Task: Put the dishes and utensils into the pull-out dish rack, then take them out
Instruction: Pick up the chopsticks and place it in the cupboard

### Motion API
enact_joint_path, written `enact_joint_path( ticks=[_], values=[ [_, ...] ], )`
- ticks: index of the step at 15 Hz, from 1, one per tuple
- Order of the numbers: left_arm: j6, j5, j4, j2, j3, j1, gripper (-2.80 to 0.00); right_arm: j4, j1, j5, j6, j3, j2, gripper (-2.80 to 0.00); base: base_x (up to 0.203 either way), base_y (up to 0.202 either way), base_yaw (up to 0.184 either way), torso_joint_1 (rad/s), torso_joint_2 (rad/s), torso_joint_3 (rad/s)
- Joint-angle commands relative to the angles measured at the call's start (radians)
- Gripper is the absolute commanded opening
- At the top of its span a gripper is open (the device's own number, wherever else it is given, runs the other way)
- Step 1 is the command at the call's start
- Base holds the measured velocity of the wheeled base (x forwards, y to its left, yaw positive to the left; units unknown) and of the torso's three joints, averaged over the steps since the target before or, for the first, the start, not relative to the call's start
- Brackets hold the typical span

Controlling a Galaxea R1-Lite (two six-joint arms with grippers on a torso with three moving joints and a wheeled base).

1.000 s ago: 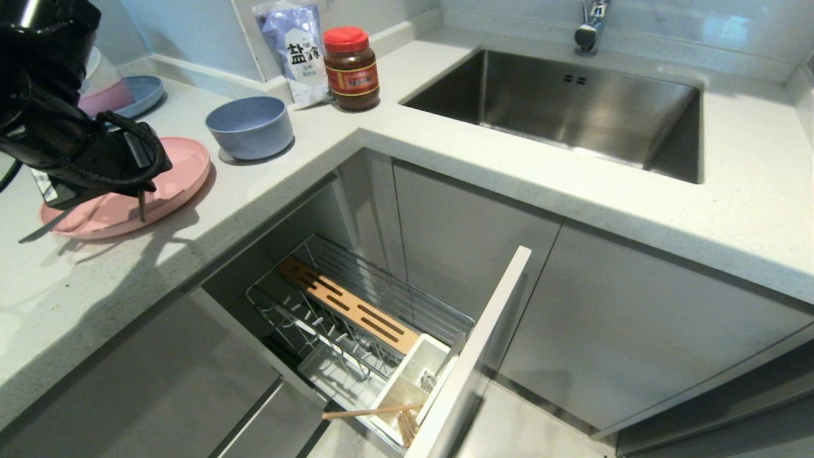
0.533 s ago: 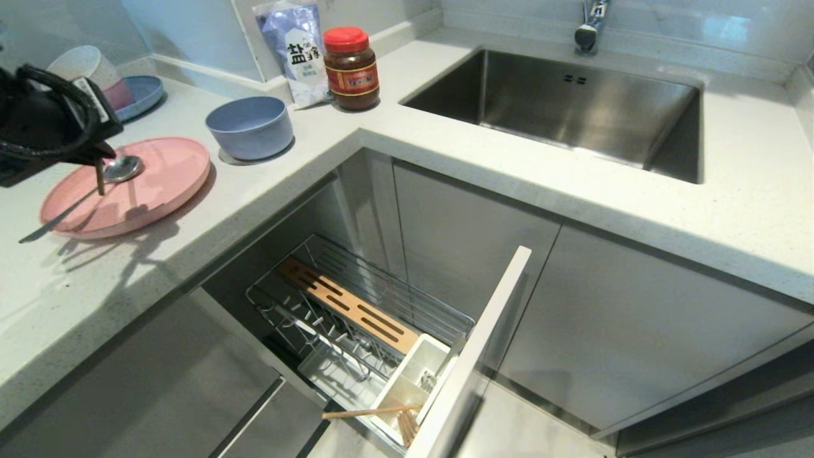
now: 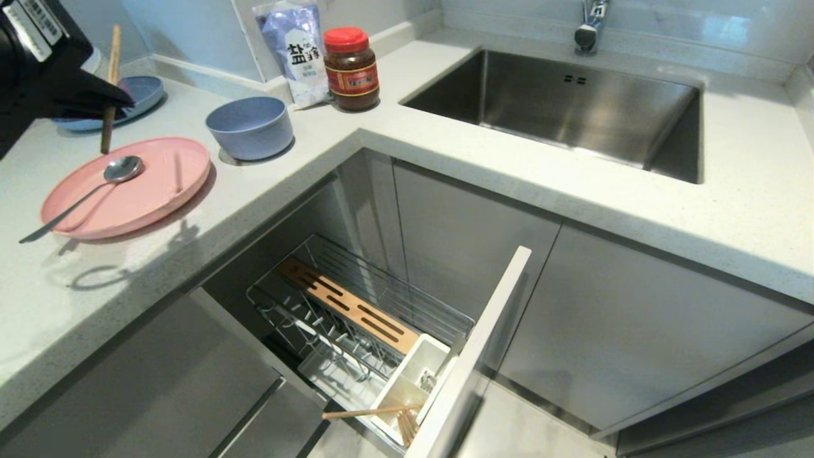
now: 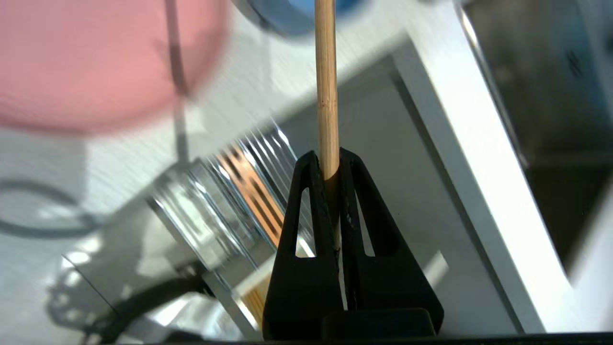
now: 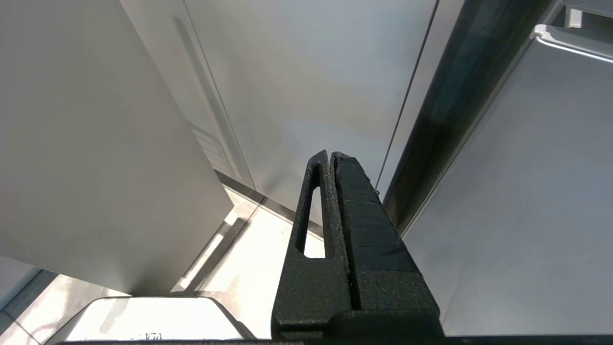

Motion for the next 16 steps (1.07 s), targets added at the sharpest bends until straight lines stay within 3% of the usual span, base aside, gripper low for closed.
enact_joint_path(
  ticks=[1, 3, 4, 5, 7, 9, 12, 16],
  values=[
    [-0.051, -0.001, 0.057, -0.024, 0.003, -0.181, -2.80, -0.001, 0.001, 0.000, 0.000, 0.002, -0.004, -2.80, 0.000, 0.000, 0.000, 0.000, 0.00, 0.000],
    [-0.088, -0.056, 0.169, -0.017, 0.002, -0.304, -2.80, -0.001, 0.000, 0.000, 0.000, 0.002, -0.004, -2.80, 0.000, 0.000, 0.000, 0.000, 0.00, 0.000],
    [-0.083, -0.127, 0.238, -0.007, 0.000, -0.324, -2.80, -0.001, 0.001, 0.000, 0.000, 0.002, -0.004, -2.80, 0.000, 0.000, 0.000, 0.000, 0.00, 0.000],
    [-0.040, -0.189, 0.295, 0.008, -0.001, -0.335, -2.80, -0.001, -0.001, 0.000, 0.000, 0.002, -0.004, -2.80, 0.000, 0.000, 0.000, 0.000, 0.00, 0.000],
    [0.007, -0.238, 0.362, 0.025, 0.000, -0.342, -2.80, -0.001, 0.001, 0.000, 0.000, 0.002, -0.004, -2.80, 0.000, 0.000, 0.000, 0.000, 0.00, 0.000],
    [0.037, -0.247, 0.439, 0.054, 0.000, -0.347, -2.80, 0.000, 0.000, 0.000, 0.000, 0.002, -0.004, -2.80, 0.000, 0.000, 0.000, 0.000, 0.00, 0.000],
    [0.171, -0.249, 0.566, 0.073, 0.040, -0.348, -2.80, -0.001, 0.000, 0.000, 0.000, 0.002, -0.004, -2.80, 0.000, 0.000, 0.000, 0.000, 0.00, 0.000],
    [0.310, -0.241, 0.575, 0.086, 0.187, -0.341, -2.80, -0.001, -0.001, 0.000, 0.000, 0.002, -0.004, -2.80, 0.000, 0.000, 0.000, 0.000, 0.00, 0.000]
  ],
)
